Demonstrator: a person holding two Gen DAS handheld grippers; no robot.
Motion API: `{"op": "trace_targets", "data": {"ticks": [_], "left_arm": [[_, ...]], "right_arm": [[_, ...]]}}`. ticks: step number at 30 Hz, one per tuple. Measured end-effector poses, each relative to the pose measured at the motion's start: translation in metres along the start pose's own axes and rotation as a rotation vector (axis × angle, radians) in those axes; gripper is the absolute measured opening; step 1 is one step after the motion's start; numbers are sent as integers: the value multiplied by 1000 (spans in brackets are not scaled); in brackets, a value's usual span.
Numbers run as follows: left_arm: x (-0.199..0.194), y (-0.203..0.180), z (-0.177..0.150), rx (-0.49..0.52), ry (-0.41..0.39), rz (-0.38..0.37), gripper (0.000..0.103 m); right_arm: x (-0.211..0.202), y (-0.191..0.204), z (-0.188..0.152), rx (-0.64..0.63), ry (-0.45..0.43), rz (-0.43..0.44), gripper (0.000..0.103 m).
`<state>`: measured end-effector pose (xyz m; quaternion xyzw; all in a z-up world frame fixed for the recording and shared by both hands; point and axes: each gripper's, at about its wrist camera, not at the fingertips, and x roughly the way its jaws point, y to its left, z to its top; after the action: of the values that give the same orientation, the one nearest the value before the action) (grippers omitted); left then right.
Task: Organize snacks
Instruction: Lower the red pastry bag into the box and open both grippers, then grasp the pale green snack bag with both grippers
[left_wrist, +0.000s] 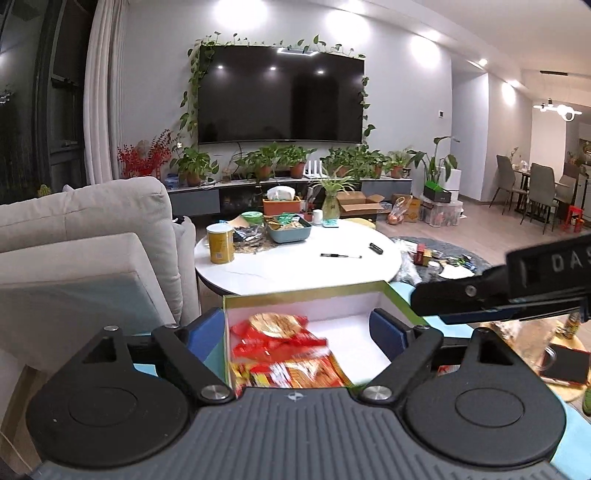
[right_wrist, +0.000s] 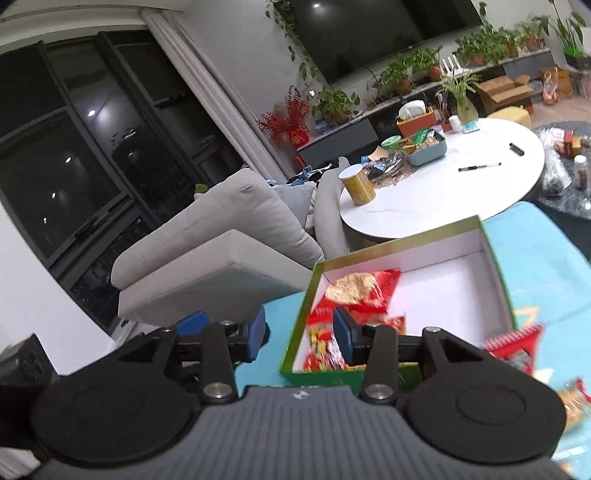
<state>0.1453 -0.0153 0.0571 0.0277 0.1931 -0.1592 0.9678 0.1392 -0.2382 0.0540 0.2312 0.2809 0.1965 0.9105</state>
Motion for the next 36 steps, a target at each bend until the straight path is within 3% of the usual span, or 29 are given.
{"op": "trace_targets", "data": {"ticks": [9,14,18,20,23,29,36], "left_arm": [[-28,-26,-52,-20,66,-54,84],[-27,-43,-81,-18,124,-73,84],[-27,-47,-99,-48,158,-63,84],[-27,-48,-104,-55,179,-62,84],[-25,-48,-109,-57,190,-53,84],[-18,-49,-114,-69,206,-56,84],[-10,-54,-121,-69,232,-82,84]], "right_arm": [[-39,-27,-54,-45,18,-65,35],[-31,-43,-84,-50,49,-160,35],[-22,-51,-100,-55,75,-187,35],[-14,-51,-104,-65,82,-214,36],[-1,-56,-106,-56,106,-229,46],[7,-74,-120,-35,141,-255,47],[5,-91,-122,2,140,-215,47]]}}
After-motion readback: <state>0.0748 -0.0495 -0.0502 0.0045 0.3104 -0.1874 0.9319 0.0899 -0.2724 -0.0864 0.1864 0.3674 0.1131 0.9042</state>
